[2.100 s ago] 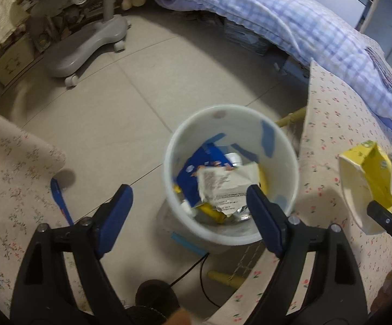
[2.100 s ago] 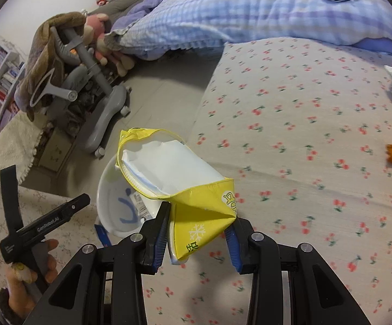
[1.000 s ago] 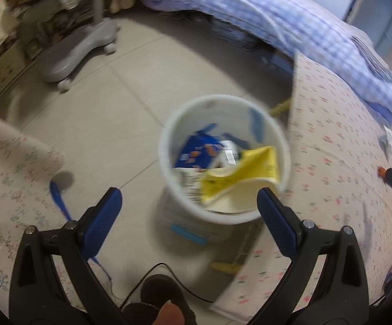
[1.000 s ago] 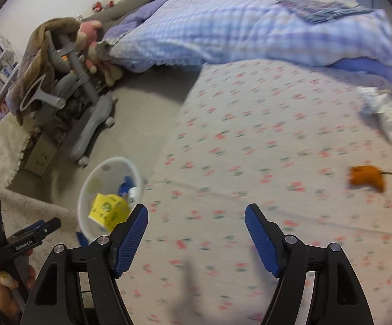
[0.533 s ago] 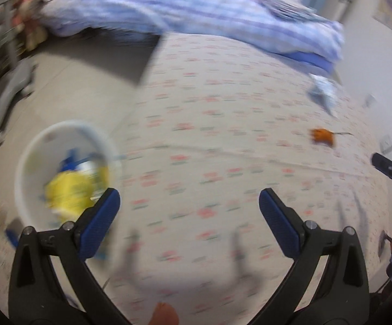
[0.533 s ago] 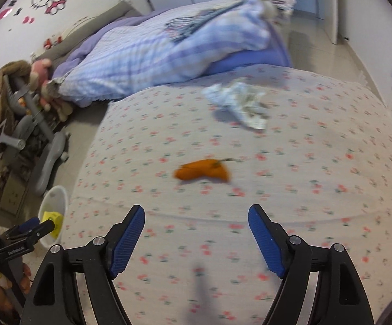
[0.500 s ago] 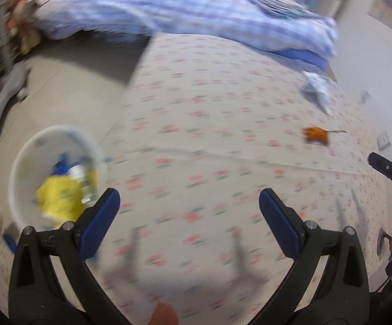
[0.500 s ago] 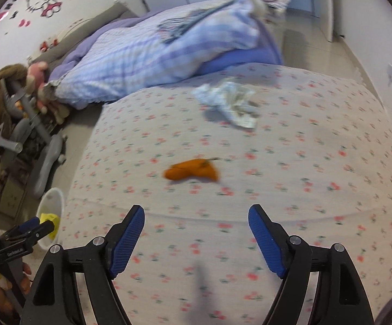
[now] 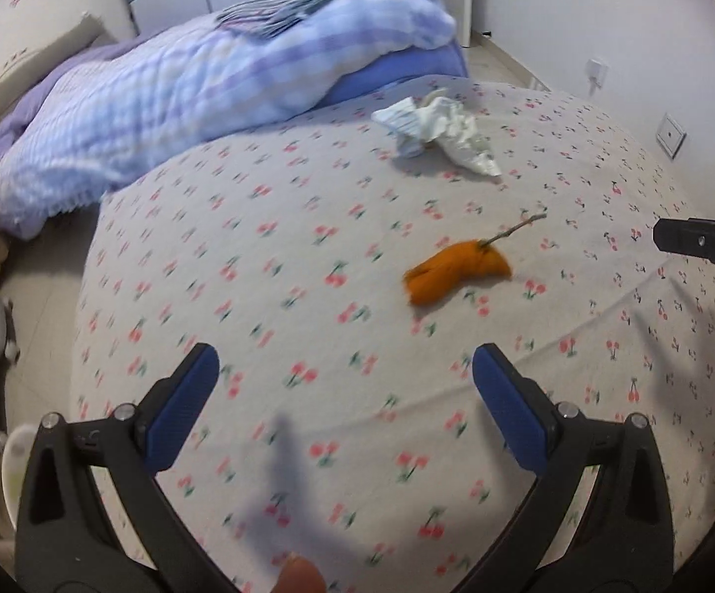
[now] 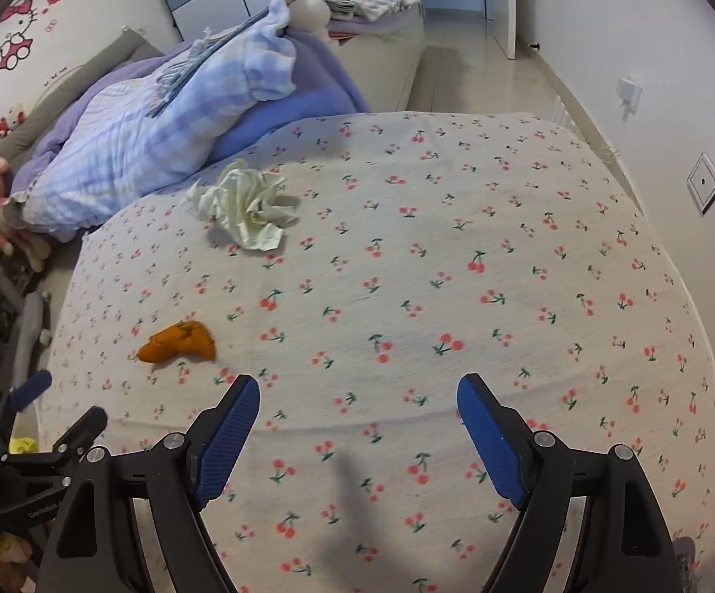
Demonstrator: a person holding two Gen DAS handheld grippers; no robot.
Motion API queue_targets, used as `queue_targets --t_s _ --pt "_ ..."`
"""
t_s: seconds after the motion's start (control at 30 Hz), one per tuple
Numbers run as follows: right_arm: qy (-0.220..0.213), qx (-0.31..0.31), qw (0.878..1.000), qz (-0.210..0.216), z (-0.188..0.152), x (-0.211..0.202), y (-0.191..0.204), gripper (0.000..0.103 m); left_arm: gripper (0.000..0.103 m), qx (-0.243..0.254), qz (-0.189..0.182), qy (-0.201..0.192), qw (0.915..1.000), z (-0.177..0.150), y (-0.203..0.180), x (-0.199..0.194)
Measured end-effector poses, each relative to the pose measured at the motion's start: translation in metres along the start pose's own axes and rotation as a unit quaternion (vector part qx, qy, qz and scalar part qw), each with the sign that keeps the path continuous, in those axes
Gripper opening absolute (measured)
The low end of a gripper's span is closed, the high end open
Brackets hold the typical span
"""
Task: Collect trash
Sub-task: 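Return to the table and grasp the orange peel with the left tool, then grasp the crumpled cloth with the right tool while the left tool holds the peel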
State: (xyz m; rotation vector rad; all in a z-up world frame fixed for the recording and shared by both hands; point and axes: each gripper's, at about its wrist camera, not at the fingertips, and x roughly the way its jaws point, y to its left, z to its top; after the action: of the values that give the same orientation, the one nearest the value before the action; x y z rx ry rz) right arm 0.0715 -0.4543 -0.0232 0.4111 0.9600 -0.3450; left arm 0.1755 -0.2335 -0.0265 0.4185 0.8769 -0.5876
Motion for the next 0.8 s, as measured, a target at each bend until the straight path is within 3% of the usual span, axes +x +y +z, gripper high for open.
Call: queue_targets --t_s 0.23,0.3,0.4,0.47,0.5,0.53,0.57,0.67,0.8 --pt "0.001 0.027 1.0 0.0 0.008 0.011 -0.025 0.084 0.102 -0.009 -0.078 0.046 0.9959 0.028 -0.021 0.038" --pt "0.005 0.043 0.999 0.006 0.009 0.014 -0.032 0.084 0.097 -0.012 -0.094 0.049 0.9944 0.031 -0.025 0.044" --pt "0.01 0.062 0.998 0.011 0.011 0.018 -0.039 0.084 0.082 -0.008 -0.115 0.051 0.992 0.037 -0.03 0.052" --pt "0.012 0.065 0.998 0.012 0.011 0.02 -0.041 0.084 0.063 -0.003 -0.127 0.054 0.9904 0.037 -0.034 0.057" --pt "0.012 0.066 0.998 0.013 0.011 0.021 -0.041 0.084 0.058 0.0 -0.128 0.052 0.9905 0.037 -0.036 0.058" --pt "0.013 0.066 0.998 0.014 0.011 0.022 -0.041 0.084 0.046 0.004 -0.124 0.047 0.9911 0.037 -0.038 0.058" --pt "0.013 0.066 0.998 0.015 0.012 0.023 -0.041 0.084 0.027 0.009 -0.122 0.045 0.9914 0.038 -0.04 0.058" --pt "0.014 0.067 0.998 0.016 0.013 0.025 -0.04 0.084 0.018 -0.003 -0.128 0.044 0.9908 0.038 -0.038 0.058" --pt "0.019 0.072 0.997 0.028 0.013 0.03 -0.037 0.084 0.014 -0.033 -0.125 0.042 0.9907 0.034 -0.029 0.052"
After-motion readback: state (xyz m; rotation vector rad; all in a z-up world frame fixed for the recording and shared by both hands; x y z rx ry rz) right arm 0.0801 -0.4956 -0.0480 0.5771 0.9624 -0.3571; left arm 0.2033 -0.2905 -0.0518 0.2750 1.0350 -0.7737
